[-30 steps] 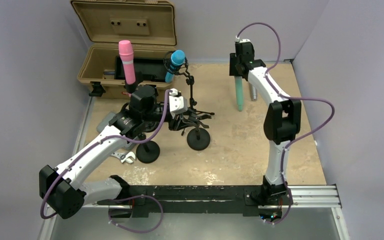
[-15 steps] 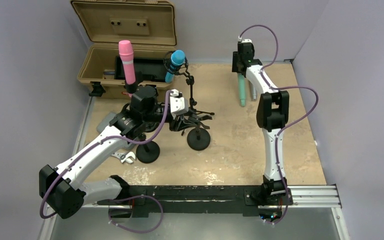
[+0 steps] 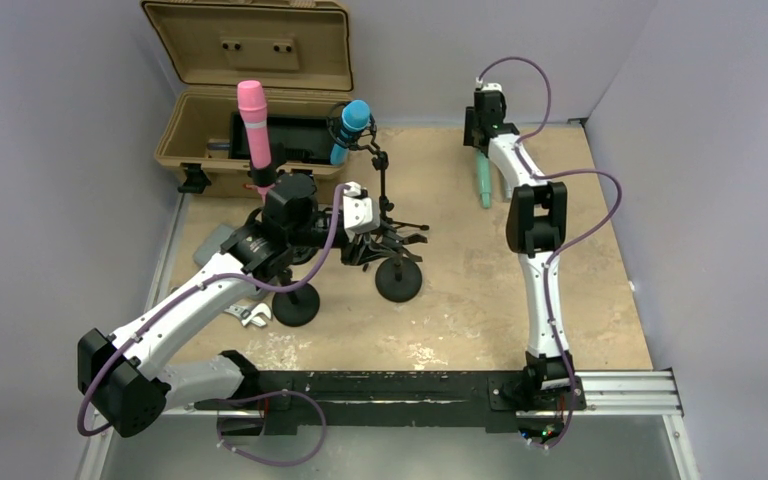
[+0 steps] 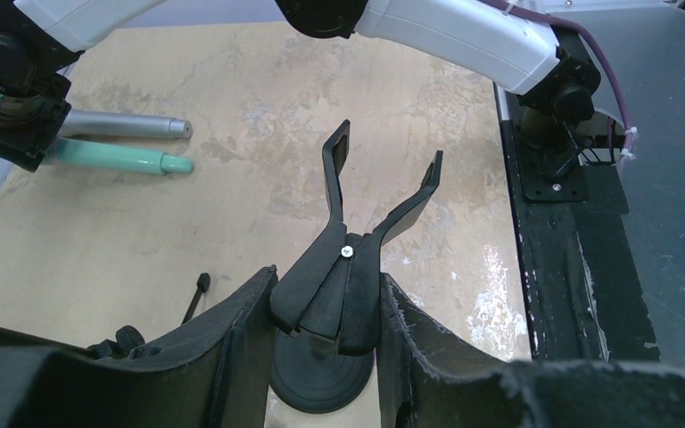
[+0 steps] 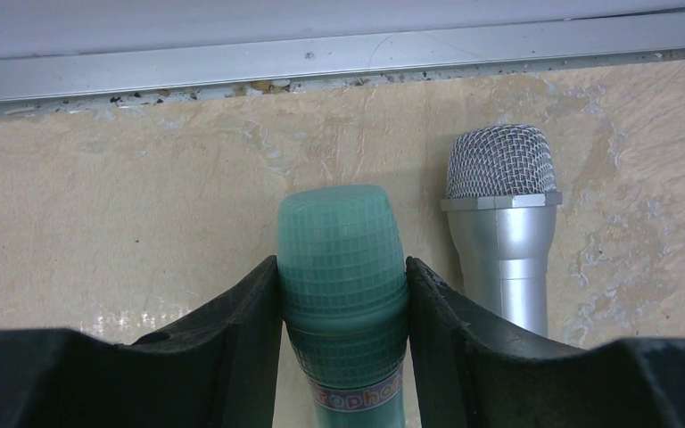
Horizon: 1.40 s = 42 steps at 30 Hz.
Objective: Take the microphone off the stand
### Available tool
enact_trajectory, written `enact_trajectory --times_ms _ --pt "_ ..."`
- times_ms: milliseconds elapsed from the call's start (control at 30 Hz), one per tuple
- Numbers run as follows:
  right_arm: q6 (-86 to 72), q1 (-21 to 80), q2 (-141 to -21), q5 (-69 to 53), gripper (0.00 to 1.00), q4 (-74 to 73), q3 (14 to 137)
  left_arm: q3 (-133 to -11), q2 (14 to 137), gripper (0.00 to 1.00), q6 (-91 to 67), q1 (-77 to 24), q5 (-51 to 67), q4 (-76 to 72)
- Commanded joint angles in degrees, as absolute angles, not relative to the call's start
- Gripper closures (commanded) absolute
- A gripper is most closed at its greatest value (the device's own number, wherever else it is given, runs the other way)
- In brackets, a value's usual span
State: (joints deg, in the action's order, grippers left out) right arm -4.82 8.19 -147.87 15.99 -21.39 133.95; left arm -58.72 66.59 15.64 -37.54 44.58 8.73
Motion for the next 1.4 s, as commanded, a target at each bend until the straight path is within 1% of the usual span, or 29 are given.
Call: enact_trajectory --times_ms 0,100,400,500,567,667,733,800,833,900,967,1033,1100,1267,1367 --pt "-4.19 8.26 -148.51 17.14 0.89 -18.06 137.47 -60.32 65.87 1.00 14.95 -38.41 46.36 9.70" --pt "-3.43 8.25 -149.65 17.39 0.84 -17.97 138.38 -60.42 66.05 1.00 14.86 -38.50 46.49 9.75" --pt "-2.71 8.23 -153.34 17.16 0.77 -18.27 139.34 -60.38 66.16 1.00 14.98 -38.92 45.99 9.85" --pt "-2.47 8.22 -154.33 17.05 0.71 -18.87 140.26 -60.38 66.36 1.00 15.07 -39.02 45.88 9.95" --pt "-2.38 8.25 -154.38 16.90 0.63 -19.18 140.92 -60.38 66.46 1.00 15.03 -39.10 45.86 9.94" --pt "-2.25 8.34 -153.53 16.42 0.46 -20.81 143.36 -60.51 66.78 1.00 14.88 -39.19 45.88 9.94" --pt "-2.47 8.36 -151.47 16.15 0.26 -21.99 144.75 -60.56 66.89 1.00 14.74 -39.24 45.81 9.90" --pt "-2.92 8.56 -147.38 15.42 0.09 -22.04 144.04 -60.75 67.17 1.00 14.28 -39.29 45.37 9.74" --pt "-3.05 8.65 -145.09 15.11 0.06 -22.05 143.34 -60.88 67.30 1.00 13.99 -39.31 45.17 9.68" --pt "-3.77 8.91 -140.14 14.96 0.04 -22.83 141.06 -61.15 67.64 1.00 13.38 -39.29 44.83 9.67" --pt "-5.24 9.12 -133.84 14.24 0.02 -23.80 136.86 -61.30 67.86 1.00 12.92 -39.35 44.57 9.42" --pt "-7.49 9.38 -126.42 10.32 0.02 -23.61 129.36 -61.71 68.04 1.00 12.57 -39.54 43.94 9.72" --pt "-10.60 9.39 -115.96 3.84 0.01 -20.97 118.64 -61.98 67.94 0.93 12.17 -39.72 43.08 9.93" --pt "-17.32 9.50 -91.14 -11.70 0.01 -8.46 86.81 -61.98 68.39 0.78 10.74 -39.97 41.79 9.16" --pt "-18.25 9.49 -79.91 -17.49 0.01 -6.82 75.41 -62.31 68.51 0.66 10.22 -40.17 41.38 9.23"
